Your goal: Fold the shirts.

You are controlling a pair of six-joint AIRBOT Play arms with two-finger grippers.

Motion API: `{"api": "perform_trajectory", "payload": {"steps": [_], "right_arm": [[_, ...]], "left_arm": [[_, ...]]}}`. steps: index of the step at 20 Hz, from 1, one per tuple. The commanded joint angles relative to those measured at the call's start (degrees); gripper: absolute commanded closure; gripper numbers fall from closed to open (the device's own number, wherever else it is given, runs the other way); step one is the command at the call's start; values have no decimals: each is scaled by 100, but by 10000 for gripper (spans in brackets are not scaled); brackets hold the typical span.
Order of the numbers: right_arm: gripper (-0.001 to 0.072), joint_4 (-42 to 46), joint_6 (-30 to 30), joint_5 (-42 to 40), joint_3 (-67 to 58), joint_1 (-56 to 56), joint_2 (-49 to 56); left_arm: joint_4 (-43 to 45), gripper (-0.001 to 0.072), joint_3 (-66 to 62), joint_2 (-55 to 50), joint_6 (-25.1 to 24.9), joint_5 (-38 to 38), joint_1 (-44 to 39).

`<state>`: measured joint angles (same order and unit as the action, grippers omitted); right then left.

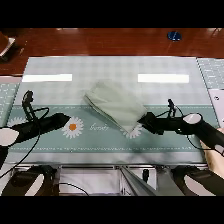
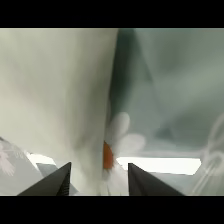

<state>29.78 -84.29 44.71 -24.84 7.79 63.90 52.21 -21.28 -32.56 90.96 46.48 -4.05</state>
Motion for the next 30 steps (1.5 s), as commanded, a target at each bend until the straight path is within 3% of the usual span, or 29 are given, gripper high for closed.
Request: {"api": "perform_trajectory", "payload": {"steps": [1, 5, 6, 9, 12, 16, 19, 24, 27, 30], "right_arm": [[301, -199, 343, 306, -645, 96, 1019], [310, -140, 459, 501, -1322, 96, 1687], [344, -144, 516, 490, -1456, 96, 1757], [694, -190, 1152, 586, -1882, 168, 1893], [695, 162, 1281, 1084, -2621, 195, 1875], [695, 1569, 706, 1882, -4054, 160, 1405], [695, 1714, 649, 2988, -5045, -142, 997], [695, 2420, -133, 3832, -6061, -1360, 363], [695, 2208, -363, 4758, -6489, -2273, 291], [695, 2529, -627, 5521, -6841, -3206, 229]], "left_arm": [[0, 692, 4, -4, 2, 2, -2], [0, 692, 4, -4, 2, 2, -2], [0, 692, 4, -4, 0, 2, -2], [0, 692, 4, -4, 0, -37, -2], [0, 692, 4, -4, 2, -125, -2], [0, 692, 4, -4, 0, -127, -2], [0, 692, 4, -4, 0, -127, -2], [-140, 692, 4, -4, 0, -446, -2], [-496, 692, 4, -4, -2, -903, -4], [-518, 692, 4, -4, -26, -1025, -4]]}}
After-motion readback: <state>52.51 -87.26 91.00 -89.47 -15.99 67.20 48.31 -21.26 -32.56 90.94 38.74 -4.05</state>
